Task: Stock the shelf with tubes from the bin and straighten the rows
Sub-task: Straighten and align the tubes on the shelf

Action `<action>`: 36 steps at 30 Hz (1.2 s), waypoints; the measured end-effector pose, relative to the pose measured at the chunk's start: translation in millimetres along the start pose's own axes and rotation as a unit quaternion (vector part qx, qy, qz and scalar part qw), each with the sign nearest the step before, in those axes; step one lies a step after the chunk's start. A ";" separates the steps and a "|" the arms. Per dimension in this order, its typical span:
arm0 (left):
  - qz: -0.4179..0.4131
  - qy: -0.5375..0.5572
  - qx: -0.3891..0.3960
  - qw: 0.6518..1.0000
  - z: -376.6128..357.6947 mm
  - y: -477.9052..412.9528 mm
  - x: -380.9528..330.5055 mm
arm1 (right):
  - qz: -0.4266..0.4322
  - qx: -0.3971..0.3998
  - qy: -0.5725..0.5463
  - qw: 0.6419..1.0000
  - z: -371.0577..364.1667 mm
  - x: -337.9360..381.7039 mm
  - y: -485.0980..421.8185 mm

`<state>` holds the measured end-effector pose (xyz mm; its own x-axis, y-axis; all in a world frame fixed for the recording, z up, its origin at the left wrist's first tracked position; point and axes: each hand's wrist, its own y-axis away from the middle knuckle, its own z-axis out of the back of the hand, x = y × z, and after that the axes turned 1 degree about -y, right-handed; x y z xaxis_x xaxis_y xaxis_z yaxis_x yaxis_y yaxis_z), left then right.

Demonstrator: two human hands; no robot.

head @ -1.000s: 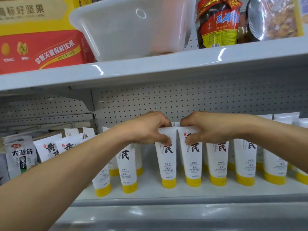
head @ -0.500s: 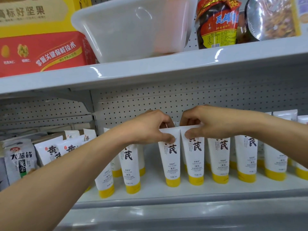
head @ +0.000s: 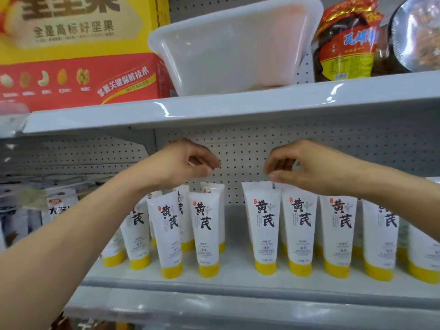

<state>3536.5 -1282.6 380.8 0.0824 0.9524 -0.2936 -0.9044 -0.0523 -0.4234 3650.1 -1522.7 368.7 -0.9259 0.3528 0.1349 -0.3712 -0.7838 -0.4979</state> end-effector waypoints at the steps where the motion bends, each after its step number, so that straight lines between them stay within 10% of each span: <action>1: 0.004 -0.012 0.015 1.000 1.0 -3.2 4.4 | 0.002 0.008 -0.004 1.000 -0.3 0.2 -5.8; 15: -0.022 -0.058 0.185 0.981 -18.0 -51.8 36.2 | -0.082 0.140 0.003 0.987 -22.7 6.0 -64.3; 36: -0.069 -0.013 0.169 0.983 -38.2 -65.5 24.4 | -0.110 0.132 -0.009 0.985 -34.3 6.2 -69.6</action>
<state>3613.7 -1267.4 368.6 0.2082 0.9507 -0.2297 -0.9730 0.1775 -0.1474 3672.6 -1448.4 374.7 -0.8212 0.5216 0.2315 -0.5661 -0.7959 -0.2147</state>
